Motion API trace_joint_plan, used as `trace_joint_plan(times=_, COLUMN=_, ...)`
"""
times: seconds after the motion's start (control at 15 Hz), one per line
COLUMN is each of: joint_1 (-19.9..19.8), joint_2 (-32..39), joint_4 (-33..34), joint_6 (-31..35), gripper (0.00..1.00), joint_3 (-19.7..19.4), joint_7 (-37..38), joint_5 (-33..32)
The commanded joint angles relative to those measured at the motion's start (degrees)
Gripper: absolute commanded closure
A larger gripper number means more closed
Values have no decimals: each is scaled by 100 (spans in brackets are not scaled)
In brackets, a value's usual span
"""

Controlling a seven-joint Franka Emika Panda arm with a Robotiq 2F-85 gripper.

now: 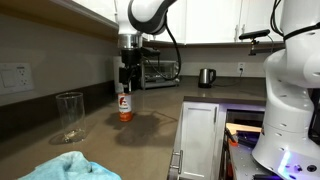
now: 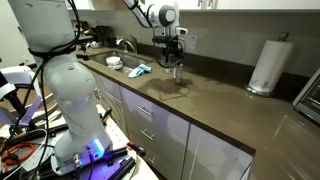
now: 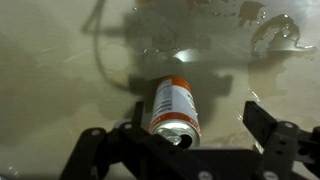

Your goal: Slide the can to the right

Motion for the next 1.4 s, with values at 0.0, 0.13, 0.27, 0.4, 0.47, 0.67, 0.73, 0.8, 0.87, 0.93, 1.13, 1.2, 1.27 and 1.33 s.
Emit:
trace_joint_plan(times=0.0, joint_1=-90, joint_2=-52, joint_4=-97, joint_6=77, gripper=0, joint_3=-6, joint_7=176, joint_5=-276)
trace_joint_plan(times=0.13, joint_1=-95, joint_2=-45, joint_4=-93, joint_6=105, gripper=0, joint_3=-35, joint_7=208, joint_5=-397)
trace_joint_plan(times=0.27, joint_1=-104, joint_2=-27, joint_4=-88, joint_6=180, gripper=0, joint_3=-63, joint_7=247, joint_5=-538)
trace_joint_plan(times=0.4, joint_1=-119, joint_2=5, joint_4=-71, joint_6=283, gripper=0, joint_3=-79, joint_7=262, joint_5=-616)
trace_joint_plan(times=0.47, joint_1=-133, joint_2=36, joint_4=-56, joint_6=374, gripper=0, joint_3=-83, joint_7=231, joint_5=-628)
trace_joint_plan(times=0.67, joint_1=-164, joint_2=120, joint_4=-14, joint_6=591, gripper=0, joint_3=-99, joint_7=167, joint_5=-593)
trace_joint_plan(times=0.73, joint_1=-172, joint_2=143, joint_4=-14, joint_6=712, gripper=0, joint_3=-111, joint_7=143, joint_5=-575)
trace_joint_plan(times=0.8, joint_1=-176, joint_2=170, joint_4=-8, joint_6=798, gripper=0, joint_3=-121, joint_7=129, joint_5=-562)
trace_joint_plan(times=0.87, joint_1=-180, joint_2=208, joint_4=3, joint_6=899, gripper=0, joint_3=-132, joint_7=102, joint_5=-544)
trace_joint_plan(times=0.93, joint_1=-185, joint_2=252, joint_4=16, joint_6=1004, gripper=0, joint_3=-142, joint_7=58, joint_5=-503)
trace_joint_plan(times=1.13, joint_1=-180, joint_2=359, joint_4=31, joint_6=1276, gripper=0, joint_3=-134, joint_7=-34, joint_5=-360)
trace_joint_plan(times=1.2, joint_1=-179, joint_2=368, joint_4=27, joint_6=1357, gripper=0, joint_3=-128, joint_7=-72, joint_5=-308)
trace_joint_plan(times=1.27, joint_1=-178, joint_2=381, joint_4=31, joint_6=1389, gripper=0, joint_3=-128, joint_7=-75, joint_5=-306)
trace_joint_plan(times=1.33, joint_1=-175, joint_2=378, joint_4=27, joint_6=1431, gripper=0, joint_3=-122, joint_7=-90, joint_5=-291)
